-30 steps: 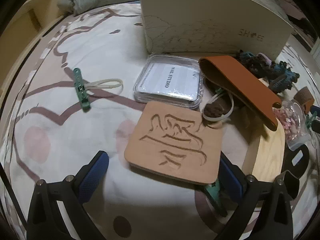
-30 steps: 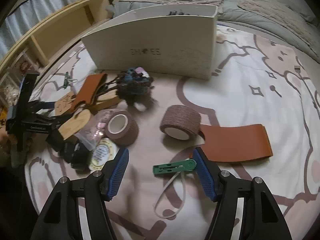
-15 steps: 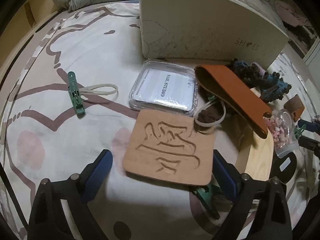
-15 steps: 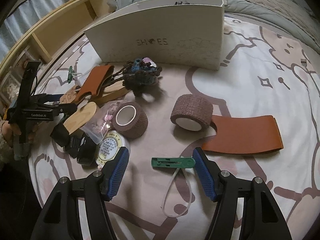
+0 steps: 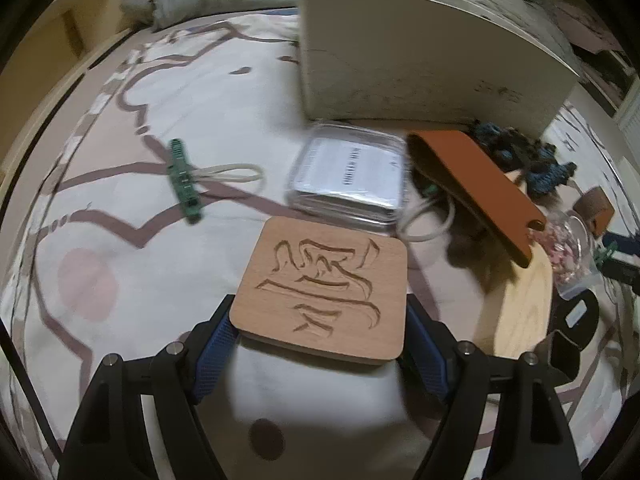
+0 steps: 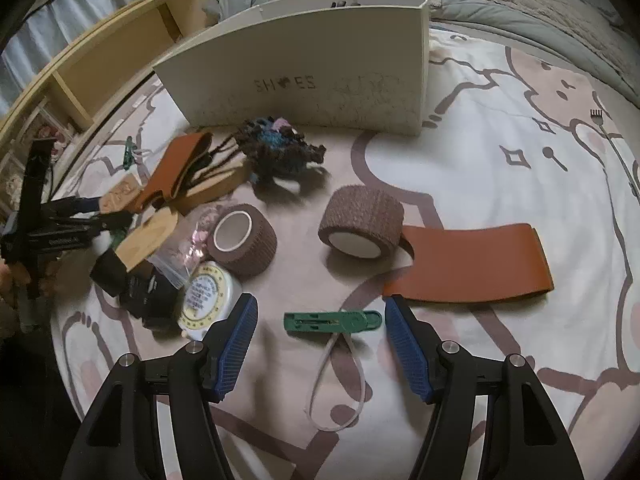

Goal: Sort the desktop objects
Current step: 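Lower the left gripper around the wooden plaque while the right lowers over the green clip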

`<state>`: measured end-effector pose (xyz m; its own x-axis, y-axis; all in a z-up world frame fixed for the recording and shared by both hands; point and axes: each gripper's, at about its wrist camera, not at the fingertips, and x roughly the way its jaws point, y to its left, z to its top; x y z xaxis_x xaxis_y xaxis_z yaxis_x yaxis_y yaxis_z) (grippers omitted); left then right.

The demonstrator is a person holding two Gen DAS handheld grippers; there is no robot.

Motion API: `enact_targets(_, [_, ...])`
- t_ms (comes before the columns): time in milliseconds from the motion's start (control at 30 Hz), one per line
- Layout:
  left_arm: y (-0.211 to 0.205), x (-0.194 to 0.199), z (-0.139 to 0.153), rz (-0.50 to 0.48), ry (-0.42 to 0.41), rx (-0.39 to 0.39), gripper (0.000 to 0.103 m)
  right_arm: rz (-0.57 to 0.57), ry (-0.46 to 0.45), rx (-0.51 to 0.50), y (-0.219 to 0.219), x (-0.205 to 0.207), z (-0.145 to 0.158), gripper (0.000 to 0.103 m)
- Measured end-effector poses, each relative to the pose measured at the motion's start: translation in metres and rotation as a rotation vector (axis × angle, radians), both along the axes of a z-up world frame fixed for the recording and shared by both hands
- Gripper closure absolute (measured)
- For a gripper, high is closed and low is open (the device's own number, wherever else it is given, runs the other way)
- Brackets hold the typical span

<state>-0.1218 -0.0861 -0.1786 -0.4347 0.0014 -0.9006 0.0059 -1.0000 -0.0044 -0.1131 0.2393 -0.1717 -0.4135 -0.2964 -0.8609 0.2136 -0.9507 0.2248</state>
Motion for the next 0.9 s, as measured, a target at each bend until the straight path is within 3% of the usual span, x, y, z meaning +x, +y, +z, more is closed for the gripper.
enact_targets(300, [-0.029, 0.013, 0.001, 0.096, -0.026, 0.007, 0.024, 0.024, 0.006, 0.037, -0.003, 0.002, -0.003, 0.036])
enact_targets(467, [-0.028, 0.016, -0.002, 0.099, -0.02, 0.006, 0.023, 0.073, 0.034, 0.088, -0.01, 0.004, -0.005, 0.036])
enact_targets(733, [-0.021, 0.011, -0.005, 0.073, 0.006, -0.004, 0.012, 0.097, 0.038, 0.145, -0.015, 0.005, -0.011, 0.037])
enact_targets(900, [-0.021, 0.007, -0.005, 0.074, 0.01, 0.003, 0.012, 0.107, 0.042, 0.165, -0.015, 0.005, -0.012, 0.045])
